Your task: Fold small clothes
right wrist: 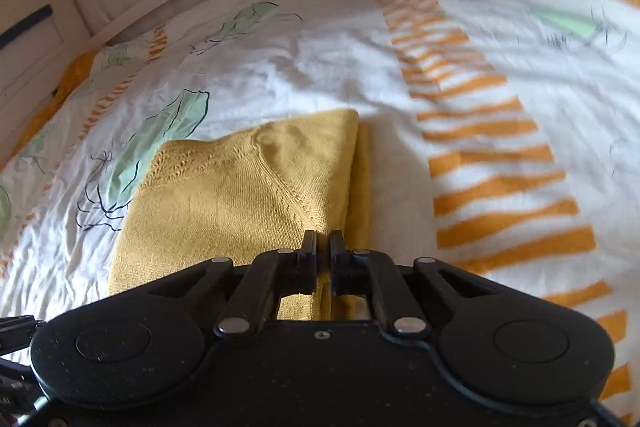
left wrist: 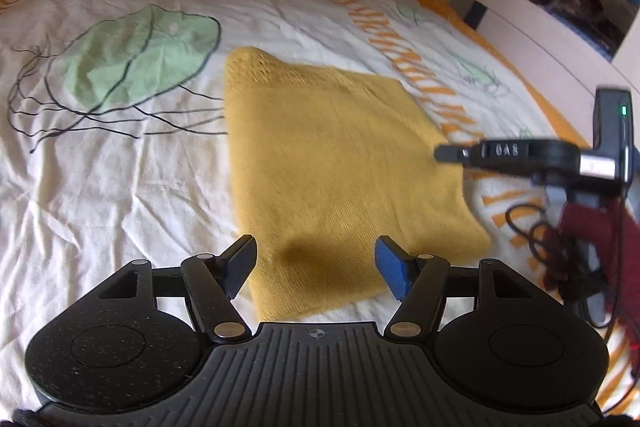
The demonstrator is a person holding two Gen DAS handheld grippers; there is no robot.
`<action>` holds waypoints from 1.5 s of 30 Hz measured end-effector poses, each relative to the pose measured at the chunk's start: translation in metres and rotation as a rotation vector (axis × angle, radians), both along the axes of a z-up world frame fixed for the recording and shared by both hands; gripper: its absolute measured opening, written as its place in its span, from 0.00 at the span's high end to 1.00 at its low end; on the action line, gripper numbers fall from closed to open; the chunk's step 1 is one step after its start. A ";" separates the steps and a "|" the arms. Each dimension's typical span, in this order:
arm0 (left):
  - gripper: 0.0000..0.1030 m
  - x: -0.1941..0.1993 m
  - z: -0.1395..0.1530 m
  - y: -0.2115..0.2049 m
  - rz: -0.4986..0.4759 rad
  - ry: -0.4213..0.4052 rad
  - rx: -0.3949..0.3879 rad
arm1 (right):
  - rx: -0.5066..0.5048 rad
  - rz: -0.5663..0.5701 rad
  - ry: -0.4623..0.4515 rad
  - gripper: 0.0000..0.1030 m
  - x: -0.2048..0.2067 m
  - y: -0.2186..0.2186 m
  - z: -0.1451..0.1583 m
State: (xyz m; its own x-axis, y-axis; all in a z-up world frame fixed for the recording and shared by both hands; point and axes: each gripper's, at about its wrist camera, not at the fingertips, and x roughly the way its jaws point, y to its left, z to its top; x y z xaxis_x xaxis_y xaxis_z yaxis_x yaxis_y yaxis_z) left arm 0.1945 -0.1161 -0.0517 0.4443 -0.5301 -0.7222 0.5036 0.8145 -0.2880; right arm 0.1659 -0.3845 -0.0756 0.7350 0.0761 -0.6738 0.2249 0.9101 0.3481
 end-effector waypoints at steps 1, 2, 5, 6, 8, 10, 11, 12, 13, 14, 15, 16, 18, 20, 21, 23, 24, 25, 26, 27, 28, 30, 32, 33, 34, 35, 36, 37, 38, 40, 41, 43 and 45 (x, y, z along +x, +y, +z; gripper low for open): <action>0.38 0.003 0.000 0.002 0.010 0.008 -0.003 | 0.007 0.008 -0.004 0.88 0.000 0.000 -0.001; 0.38 0.006 -0.002 0.004 0.018 0.022 -0.004 | 0.001 0.020 -0.006 0.84 0.000 0.002 0.001; 0.38 0.014 -0.009 0.009 0.053 0.067 -0.007 | -0.014 0.008 -0.044 0.73 -0.004 0.005 0.010; 0.38 0.016 -0.011 0.011 0.062 0.078 -0.015 | -0.011 -0.002 -0.057 0.64 -0.005 0.002 0.012; 0.38 0.021 -0.016 0.012 0.072 0.108 -0.027 | 0.006 -0.027 -0.076 0.19 -0.007 -0.004 0.012; 0.38 0.024 -0.022 0.014 0.072 0.144 -0.039 | 0.038 -0.044 -0.095 0.14 -0.010 -0.010 0.010; 0.38 0.026 -0.025 0.013 0.071 0.164 -0.049 | 0.058 -0.046 -0.096 0.14 -0.008 -0.013 0.009; 0.38 0.028 -0.028 0.013 0.070 0.179 -0.058 | 0.076 -0.044 -0.097 0.14 -0.006 -0.016 0.007; 0.37 0.029 -0.030 0.012 0.067 0.189 -0.068 | 0.094 -0.037 -0.097 0.14 -0.004 -0.017 0.004; 0.36 0.031 -0.032 0.010 0.063 0.194 -0.078 | 0.113 -0.029 -0.096 0.14 -0.001 -0.019 0.002; 0.34 0.032 -0.033 0.009 0.060 0.199 -0.089 | 0.135 -0.025 -0.097 0.14 0.001 -0.021 -0.001; 0.32 0.033 -0.035 0.008 0.059 0.206 -0.102 | 0.157 -0.024 -0.095 0.14 0.004 -0.023 -0.005; 0.30 0.038 -0.037 0.006 0.054 0.221 -0.129 | 0.189 -0.015 -0.083 0.14 0.012 -0.029 -0.012; 0.26 0.043 -0.041 0.003 0.050 0.237 -0.156 | 0.222 0.004 -0.064 0.13 0.021 -0.035 -0.020; 0.22 0.045 -0.043 0.001 0.049 0.242 -0.175 | 0.243 0.013 -0.056 0.13 0.025 -0.038 -0.025; 0.18 0.049 -0.046 -0.002 0.045 0.249 -0.205 | 0.290 0.023 -0.059 0.11 0.031 -0.044 -0.033; 0.17 0.051 -0.047 -0.004 0.041 0.251 -0.216 | 0.320 0.028 -0.070 0.10 0.033 -0.048 -0.036; 0.16 0.053 -0.048 -0.007 0.035 0.251 -0.225 | 0.353 0.035 -0.080 0.07 0.035 -0.051 -0.038; 0.16 0.054 -0.048 -0.009 0.030 0.251 -0.234 | 0.382 0.040 -0.090 0.06 0.037 -0.053 -0.039; 0.16 0.056 -0.049 -0.012 0.025 0.254 -0.245 | 0.407 0.047 -0.096 0.05 0.039 -0.055 -0.041; 0.14 0.058 -0.049 -0.015 0.019 0.259 -0.257 | 0.433 0.057 -0.100 0.05 0.043 -0.057 -0.042; 0.13 0.061 -0.049 -0.019 0.005 0.272 -0.278 | 0.464 0.076 -0.108 0.05 0.049 -0.059 -0.045; 0.13 0.063 -0.050 -0.020 -0.003 0.284 -0.296 | 0.480 0.093 -0.116 0.05 0.054 -0.058 -0.047; 0.14 0.062 -0.051 -0.019 -0.004 0.289 -0.308 | 0.487 0.098 -0.121 0.05 0.056 -0.057 -0.048; 0.14 0.062 -0.052 -0.016 -0.009 0.299 -0.329 | 0.493 0.101 -0.125 0.05 0.057 -0.057 -0.049; 0.15 0.062 -0.053 -0.013 -0.015 0.313 -0.351 | 0.494 0.101 -0.125 0.05 0.058 -0.057 -0.049; 0.18 0.061 -0.055 -0.010 -0.018 0.326 -0.369 | 0.492 0.103 -0.125 0.05 0.057 -0.056 -0.048; 0.22 0.060 -0.056 -0.006 -0.018 0.343 -0.386 | 0.487 0.107 -0.123 0.05 0.058 -0.056 -0.049; 0.25 0.059 -0.058 -0.004 -0.016 0.357 -0.391 | 0.482 0.111 -0.121 0.06 0.058 -0.056 -0.049; 0.68 0.060 -0.058 -0.002 -0.003 0.368 -0.367 | 0.466 0.110 -0.109 0.13 0.058 -0.053 -0.048; 0.83 0.062 -0.059 -0.002 0.016 0.380 -0.339 | 0.459 0.104 -0.096 0.33 0.058 -0.052 -0.047; 0.86 0.065 -0.061 0.000 0.026 0.414 -0.350 | 0.441 0.083 -0.041 0.62 0.060 -0.051 -0.048; 0.86 0.064 -0.052 0.001 0.024 0.392 -0.336 | 0.447 0.068 -0.034 0.62 0.056 -0.047 -0.046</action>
State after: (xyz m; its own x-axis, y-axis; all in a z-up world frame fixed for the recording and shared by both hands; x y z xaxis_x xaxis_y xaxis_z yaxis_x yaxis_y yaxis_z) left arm 0.2583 -0.1146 -0.1042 0.1888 -0.7547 -0.6284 0.2877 0.6543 -0.6994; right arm 0.2221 -0.4311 -0.1217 0.7395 0.4033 -0.5389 0.1510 0.6808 0.7167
